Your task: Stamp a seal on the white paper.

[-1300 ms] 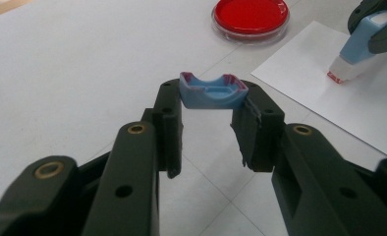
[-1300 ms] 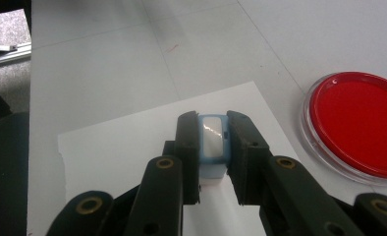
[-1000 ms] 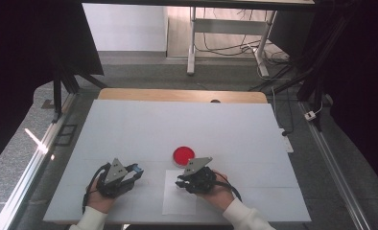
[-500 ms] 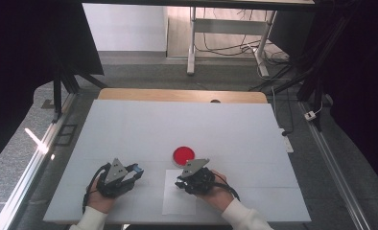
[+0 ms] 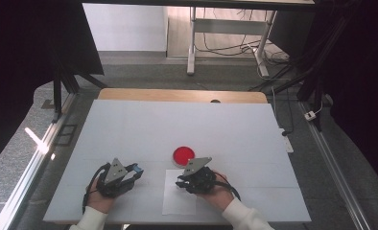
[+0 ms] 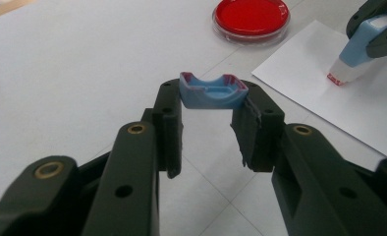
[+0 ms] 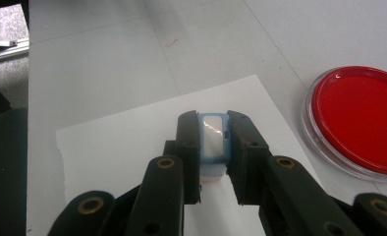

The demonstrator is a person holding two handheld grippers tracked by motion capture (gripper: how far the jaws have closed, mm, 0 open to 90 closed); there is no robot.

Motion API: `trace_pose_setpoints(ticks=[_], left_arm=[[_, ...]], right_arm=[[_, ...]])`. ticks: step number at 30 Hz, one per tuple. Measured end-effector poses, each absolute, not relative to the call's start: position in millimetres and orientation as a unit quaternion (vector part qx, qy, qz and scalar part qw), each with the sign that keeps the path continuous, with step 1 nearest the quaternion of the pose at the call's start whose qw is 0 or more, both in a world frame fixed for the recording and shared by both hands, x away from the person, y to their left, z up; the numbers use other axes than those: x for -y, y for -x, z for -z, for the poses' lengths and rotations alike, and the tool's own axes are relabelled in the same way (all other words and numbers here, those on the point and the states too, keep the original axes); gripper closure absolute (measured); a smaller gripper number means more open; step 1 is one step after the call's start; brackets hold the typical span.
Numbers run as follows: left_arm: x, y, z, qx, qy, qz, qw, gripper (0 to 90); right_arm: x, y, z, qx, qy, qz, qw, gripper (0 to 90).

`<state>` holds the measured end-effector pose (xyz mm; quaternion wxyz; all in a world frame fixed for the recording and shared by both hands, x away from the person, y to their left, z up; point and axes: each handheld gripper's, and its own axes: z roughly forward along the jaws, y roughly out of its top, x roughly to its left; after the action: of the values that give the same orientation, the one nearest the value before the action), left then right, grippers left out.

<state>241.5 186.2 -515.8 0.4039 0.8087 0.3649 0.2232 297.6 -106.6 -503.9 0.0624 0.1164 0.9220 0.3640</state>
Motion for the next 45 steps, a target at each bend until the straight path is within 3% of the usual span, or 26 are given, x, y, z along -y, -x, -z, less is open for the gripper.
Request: trace_pose_setpoints(ticks=[45], left_arm=[[-187.7, -242.7, 516.1, -0.363, -0.809, -0.224, 0.404, 64.4]], right_arm=[[110.6, -294.7, 495.9, -0.910, -0.115, -0.390, 0.076, 75.3]])
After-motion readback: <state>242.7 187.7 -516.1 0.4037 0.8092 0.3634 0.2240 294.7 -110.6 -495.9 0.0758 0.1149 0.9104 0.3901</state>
